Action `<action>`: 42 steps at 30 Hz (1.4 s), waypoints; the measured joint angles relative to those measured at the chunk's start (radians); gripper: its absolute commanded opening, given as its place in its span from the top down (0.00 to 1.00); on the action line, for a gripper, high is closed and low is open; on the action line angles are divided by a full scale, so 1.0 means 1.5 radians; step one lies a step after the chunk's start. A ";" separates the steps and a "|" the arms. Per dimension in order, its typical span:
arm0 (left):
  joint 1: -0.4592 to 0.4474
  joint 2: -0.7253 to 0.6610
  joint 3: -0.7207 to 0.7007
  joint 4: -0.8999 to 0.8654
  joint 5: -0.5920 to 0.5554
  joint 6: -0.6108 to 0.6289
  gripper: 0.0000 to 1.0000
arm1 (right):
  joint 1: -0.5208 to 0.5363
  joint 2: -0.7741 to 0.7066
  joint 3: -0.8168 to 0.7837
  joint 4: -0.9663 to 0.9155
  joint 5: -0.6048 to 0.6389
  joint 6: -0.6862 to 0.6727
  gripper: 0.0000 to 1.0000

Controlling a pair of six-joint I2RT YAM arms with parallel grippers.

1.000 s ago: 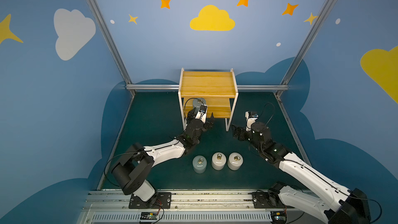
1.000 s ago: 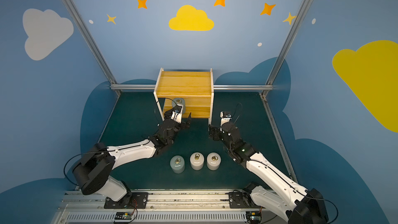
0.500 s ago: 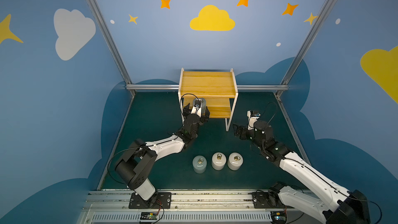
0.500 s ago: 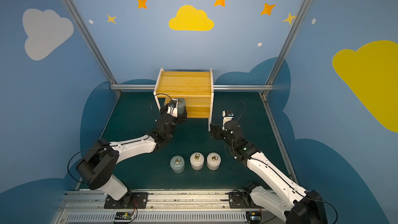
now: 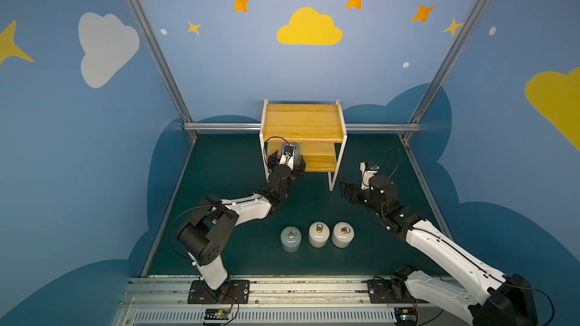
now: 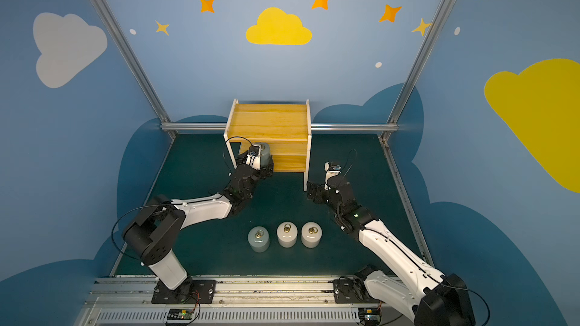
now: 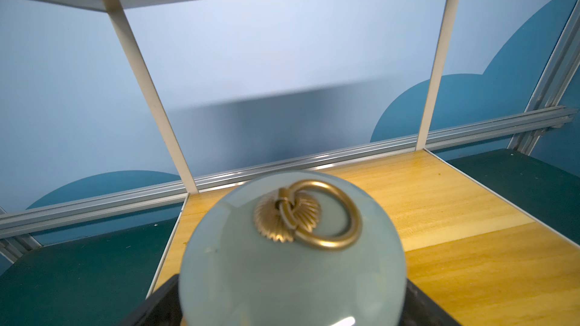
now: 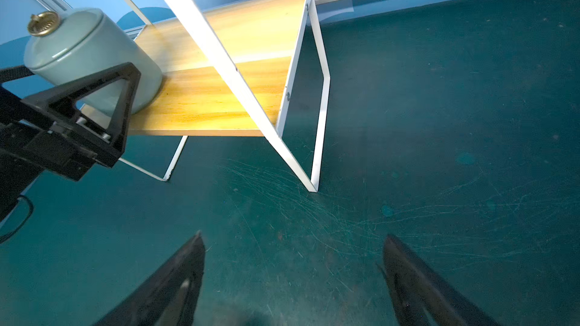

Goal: Remove the tea canisters from the shelf
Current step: Pick up the tea canister from the shelf.

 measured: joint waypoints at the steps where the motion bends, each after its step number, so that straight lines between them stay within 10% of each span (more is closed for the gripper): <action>1: 0.002 0.001 0.000 0.003 0.002 0.000 0.00 | -0.001 0.000 0.000 0.000 0.000 0.000 0.09; 25: 0.031 0.050 0.033 0.046 0.044 -0.003 0.02 | -0.004 0.018 -0.006 0.002 -0.018 0.014 0.09; 42: 0.036 0.054 0.028 0.063 0.087 -0.005 0.23 | -0.004 0.019 -0.006 0.003 -0.022 0.019 0.09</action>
